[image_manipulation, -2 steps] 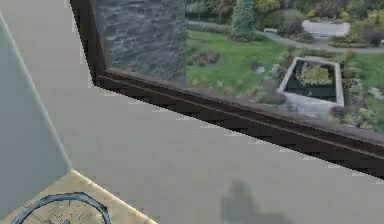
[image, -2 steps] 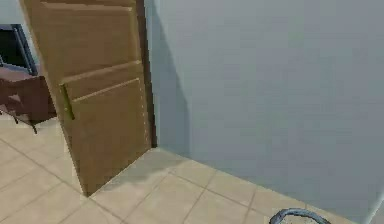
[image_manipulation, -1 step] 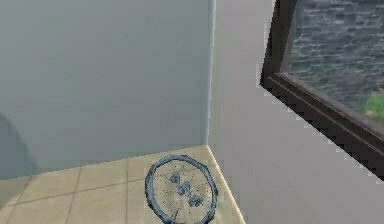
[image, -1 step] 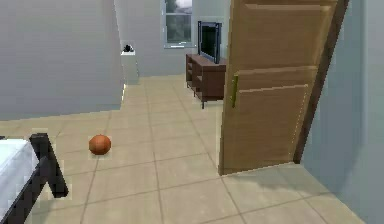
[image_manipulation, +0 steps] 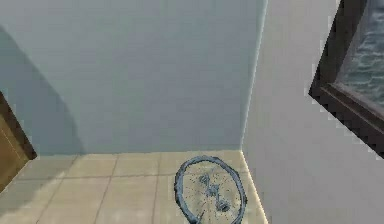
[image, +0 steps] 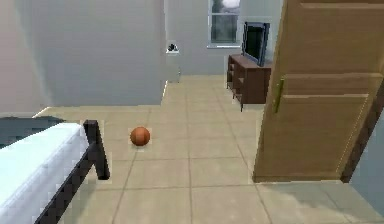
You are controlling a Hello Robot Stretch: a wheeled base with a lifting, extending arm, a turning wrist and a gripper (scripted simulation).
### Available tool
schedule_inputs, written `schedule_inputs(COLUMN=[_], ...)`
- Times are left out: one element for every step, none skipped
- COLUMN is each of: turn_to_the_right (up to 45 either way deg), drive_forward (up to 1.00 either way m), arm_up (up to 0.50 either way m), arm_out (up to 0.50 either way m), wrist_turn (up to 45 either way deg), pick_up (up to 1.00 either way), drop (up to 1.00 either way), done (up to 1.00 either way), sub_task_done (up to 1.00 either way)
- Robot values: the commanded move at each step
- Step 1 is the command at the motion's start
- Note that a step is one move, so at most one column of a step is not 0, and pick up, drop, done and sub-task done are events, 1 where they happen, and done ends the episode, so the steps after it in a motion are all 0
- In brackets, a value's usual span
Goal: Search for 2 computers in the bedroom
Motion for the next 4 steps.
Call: schedule_inputs(turn_to_the_right=[0.0, -45.0, -42.0, 0.0], drive_forward=[0.15, 0.0, 0.0, 0.0], arm_up=[0.0, 0.0, 0.0, 0.0], arm_out=[0.0, 0.0, 0.0, 0.0], wrist_turn=[0.0, 0.0, 0.0, 0.0], pick_up=[0.0, 0.0, 0.0, 0.0], drop=[0.0, 0.0, 0.0, 0.0], done=[0.0, 0.0, 0.0, 0.0], sub_task_done=[0.0, 0.0, 0.0, 1.0])
